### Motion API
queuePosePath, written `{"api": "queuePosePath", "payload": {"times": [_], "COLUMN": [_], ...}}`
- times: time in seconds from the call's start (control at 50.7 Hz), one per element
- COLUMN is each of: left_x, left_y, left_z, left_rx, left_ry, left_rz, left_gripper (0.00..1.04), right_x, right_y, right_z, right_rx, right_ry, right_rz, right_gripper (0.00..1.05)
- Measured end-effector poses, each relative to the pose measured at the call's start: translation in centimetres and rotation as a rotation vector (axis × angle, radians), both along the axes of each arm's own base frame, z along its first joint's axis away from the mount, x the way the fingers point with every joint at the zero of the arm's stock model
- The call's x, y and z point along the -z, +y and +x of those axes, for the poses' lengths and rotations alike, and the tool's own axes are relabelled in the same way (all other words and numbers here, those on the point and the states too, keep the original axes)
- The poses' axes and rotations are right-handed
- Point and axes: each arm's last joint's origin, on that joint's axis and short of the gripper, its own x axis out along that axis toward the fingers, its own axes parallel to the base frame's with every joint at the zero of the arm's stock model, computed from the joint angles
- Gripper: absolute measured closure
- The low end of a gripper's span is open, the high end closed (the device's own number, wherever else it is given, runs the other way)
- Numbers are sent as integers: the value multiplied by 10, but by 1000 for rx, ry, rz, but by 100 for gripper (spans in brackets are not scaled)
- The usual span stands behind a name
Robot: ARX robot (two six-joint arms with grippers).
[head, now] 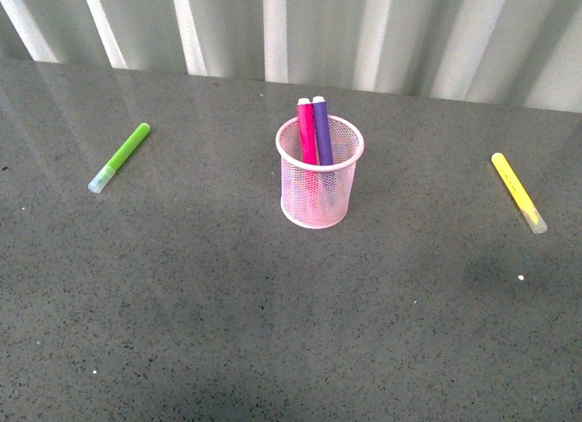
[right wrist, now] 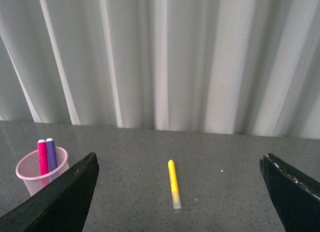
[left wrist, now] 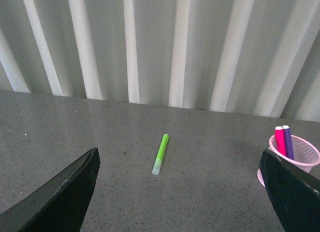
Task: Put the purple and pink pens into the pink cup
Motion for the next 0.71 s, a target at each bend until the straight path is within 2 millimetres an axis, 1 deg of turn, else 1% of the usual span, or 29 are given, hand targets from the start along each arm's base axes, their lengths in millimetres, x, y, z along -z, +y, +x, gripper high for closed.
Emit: {"api": "queuePosePath", "payload": {"times": [0.71], "left_x": [0], "left_y": [0], "left_z": [0], "left_rx": [0], "left_ry": [0], "left_rz": [0], "left_gripper": [7], "right_x": [0], "right_y": [0], "right_z": [0], "right_rx": [0], "right_ry": [0], "right_rz": [0], "right_gripper": [7]}}
